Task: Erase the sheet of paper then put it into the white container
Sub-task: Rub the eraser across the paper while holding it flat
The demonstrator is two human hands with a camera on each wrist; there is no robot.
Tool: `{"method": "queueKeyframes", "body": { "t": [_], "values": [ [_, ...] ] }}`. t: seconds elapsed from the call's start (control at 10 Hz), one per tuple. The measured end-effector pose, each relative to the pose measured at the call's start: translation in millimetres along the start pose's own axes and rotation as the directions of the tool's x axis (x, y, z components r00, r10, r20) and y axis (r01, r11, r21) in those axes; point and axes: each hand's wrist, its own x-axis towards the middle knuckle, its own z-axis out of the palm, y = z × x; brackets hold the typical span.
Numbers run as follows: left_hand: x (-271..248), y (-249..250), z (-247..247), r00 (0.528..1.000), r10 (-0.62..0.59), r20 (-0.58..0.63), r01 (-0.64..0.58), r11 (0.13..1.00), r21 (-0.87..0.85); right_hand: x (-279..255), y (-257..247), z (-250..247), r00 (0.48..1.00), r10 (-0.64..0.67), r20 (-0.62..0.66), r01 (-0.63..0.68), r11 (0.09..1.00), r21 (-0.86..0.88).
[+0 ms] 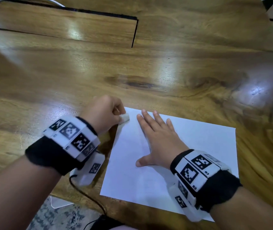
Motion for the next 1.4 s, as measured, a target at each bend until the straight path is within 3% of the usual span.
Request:
{"method": "queueKeyframes", "body": {
  "t": [0.2,0.3,0.4,0.5,0.6,0.7,0.8,1.0,1.2,1.4],
  "values": [
    [-15.5,-3.4,15.4,0.994,0.106,-0.006,-0.105,0.992,0.068,-0.7,0.0,-1.0,1.000,0.002,0.013,-0.002,1.000,0.006],
    [-41.4,-9.0,15.7,0.969,0.121,0.215,-0.137,0.989,0.061,-1.1,-0.2,-0.3,1.000,-0.001,0.007,0.001,1.000,0.009],
    [-28.1,-4.7,10.1,0.982,0.062,0.179,-0.068,0.997,0.026,-0.6,-0.5,0.5,1.000,0.002,0.004,-0.002,1.000,0.013],
    [7.4,7.8,5.6,0.999,0.019,-0.045,-0.017,0.999,0.039,0.4,-0.1,1.1,1.000,0.005,0.004,-0.005,1.000,0.003],
    [10.6,7.9,8.8,0.999,0.018,-0.049,-0.015,0.998,0.060,0.2,-0.2,0.9,1.000,0.003,0.009,-0.003,1.000,0.004],
    [-19.6,-1.1,10.1,0.987,0.082,0.137,-0.095,0.991,0.093,-0.7,0.0,0.8,1.000,0.001,0.003,-0.001,1.000,0.017],
    [-25.5,-4.9,6.8,0.960,0.068,0.272,-0.092,0.993,0.074,-0.8,-0.1,0.9,1.000,0.001,0.000,-0.001,1.000,0.025],
    [12.2,21.1,12.7,0.999,0.043,0.031,-0.046,0.995,0.092,0.9,-0.1,1.0,1.000,0.002,0.006,-0.002,1.000,0.001],
    [-39.5,8.5,30.6,0.975,0.173,0.138,-0.191,0.972,0.136,0.7,-0.1,2.9,1.000,-0.005,-0.005,0.006,1.000,0.029],
    [-48.0,5.4,37.1,0.984,0.160,0.081,-0.168,0.980,0.108,-4.0,12.4,-7.3,0.999,-0.049,-0.006,0.049,0.988,0.144]
  ]
}}
